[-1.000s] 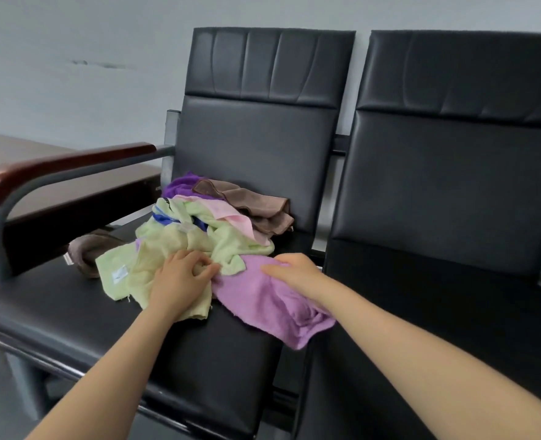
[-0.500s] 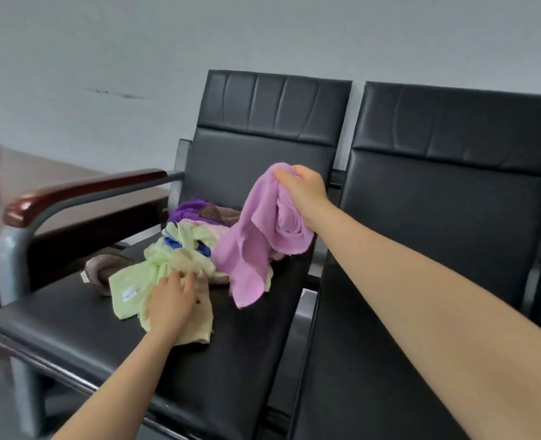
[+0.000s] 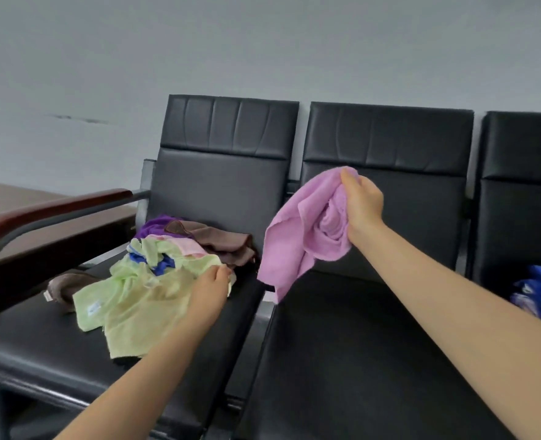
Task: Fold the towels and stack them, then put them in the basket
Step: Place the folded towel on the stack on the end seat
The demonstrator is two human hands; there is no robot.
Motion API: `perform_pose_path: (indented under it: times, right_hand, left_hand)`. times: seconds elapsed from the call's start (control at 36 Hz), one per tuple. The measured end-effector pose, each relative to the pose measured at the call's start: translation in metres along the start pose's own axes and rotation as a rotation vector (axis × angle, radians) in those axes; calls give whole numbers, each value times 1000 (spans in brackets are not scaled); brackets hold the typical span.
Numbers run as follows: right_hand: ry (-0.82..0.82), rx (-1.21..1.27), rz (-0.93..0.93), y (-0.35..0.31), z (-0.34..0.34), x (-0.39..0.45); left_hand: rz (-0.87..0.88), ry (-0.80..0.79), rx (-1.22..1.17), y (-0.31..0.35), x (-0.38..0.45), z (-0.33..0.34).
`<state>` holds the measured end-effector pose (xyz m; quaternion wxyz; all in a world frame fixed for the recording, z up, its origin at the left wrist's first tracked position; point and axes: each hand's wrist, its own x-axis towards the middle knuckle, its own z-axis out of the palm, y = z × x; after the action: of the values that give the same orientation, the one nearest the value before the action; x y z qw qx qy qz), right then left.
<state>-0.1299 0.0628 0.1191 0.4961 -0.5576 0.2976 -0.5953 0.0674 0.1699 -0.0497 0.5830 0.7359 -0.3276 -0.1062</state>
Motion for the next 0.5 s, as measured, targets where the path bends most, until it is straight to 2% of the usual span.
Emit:
perform_pose_path:
  times: [0.11, 0.25, 0.39, 0.5]
  right_hand:
    - [10, -143, 24, 23, -56, -15]
    - [-14, -303, 127, 69, -126, -37]
    - [-53, -385, 243, 104, -181, -62]
    - [-217, -473, 422, 120, -204, -65]
  left_hand:
    - [-52, -201, -75, 24, -32, 53]
    - [-170, -434, -47, 35, -66, 106]
    - [-279, -542, 35, 35, -90, 135]
    - [-187, -518, 128, 26, -92, 143]
